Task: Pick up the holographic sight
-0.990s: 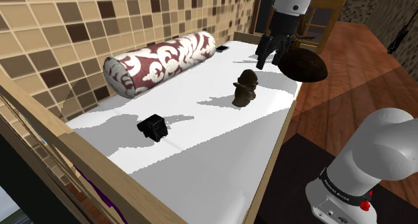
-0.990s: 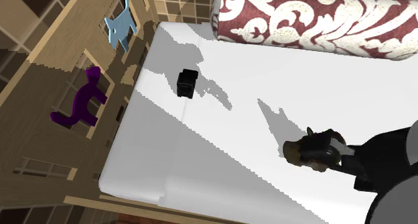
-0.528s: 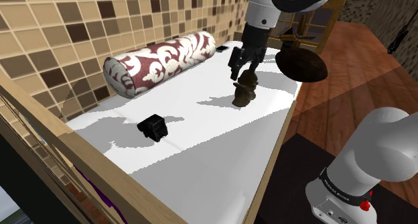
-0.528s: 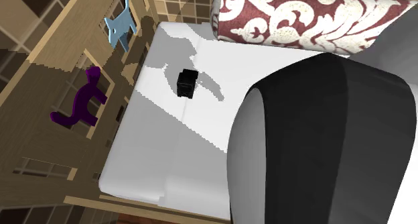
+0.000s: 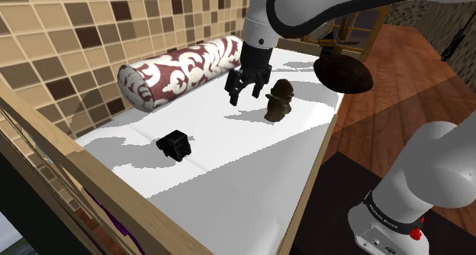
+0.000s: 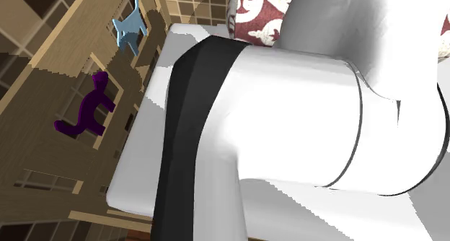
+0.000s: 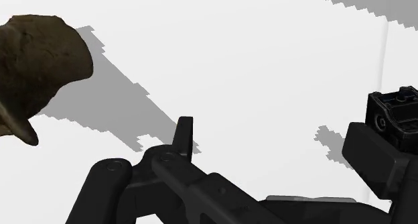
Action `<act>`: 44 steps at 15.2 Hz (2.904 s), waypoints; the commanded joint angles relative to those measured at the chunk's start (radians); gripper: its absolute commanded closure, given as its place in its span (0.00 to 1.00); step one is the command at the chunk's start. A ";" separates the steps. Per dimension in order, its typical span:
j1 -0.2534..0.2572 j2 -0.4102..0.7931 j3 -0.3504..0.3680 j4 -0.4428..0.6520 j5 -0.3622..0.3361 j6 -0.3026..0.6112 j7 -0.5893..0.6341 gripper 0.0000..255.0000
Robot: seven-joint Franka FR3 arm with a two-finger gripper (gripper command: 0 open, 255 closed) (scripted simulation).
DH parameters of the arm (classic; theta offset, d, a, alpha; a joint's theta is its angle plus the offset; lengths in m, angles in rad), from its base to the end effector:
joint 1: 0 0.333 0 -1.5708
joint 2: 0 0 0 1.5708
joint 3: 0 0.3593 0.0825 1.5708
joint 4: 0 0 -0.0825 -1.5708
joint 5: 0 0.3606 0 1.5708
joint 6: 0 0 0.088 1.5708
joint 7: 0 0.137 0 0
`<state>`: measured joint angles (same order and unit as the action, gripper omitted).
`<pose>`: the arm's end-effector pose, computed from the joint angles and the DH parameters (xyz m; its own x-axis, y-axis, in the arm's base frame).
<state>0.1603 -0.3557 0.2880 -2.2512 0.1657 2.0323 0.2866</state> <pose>0.3760 0.2098 0.5309 0.9914 0.0810 0.1027 0.0903 -0.9918 -0.0900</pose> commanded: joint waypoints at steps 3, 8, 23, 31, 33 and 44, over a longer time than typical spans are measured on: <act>0.016 0.125 0.068 0.071 -0.026 0.069 0.074 0.00; 0.039 0.290 0.136 0.184 -0.097 0.129 0.174 0.00; 0.136 0.615 0.180 0.390 -0.298 0.234 0.361 0.00; 0.137 0.621 0.178 0.377 -0.303 0.252 0.364 1.00; 0.137 0.621 0.178 0.377 -0.303 0.252 0.364 1.00; 0.131 0.584 0.187 0.439 -0.277 0.157 0.348 1.00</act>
<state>0.2923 0.2295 0.4742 -1.8250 -0.1132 2.2035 0.6369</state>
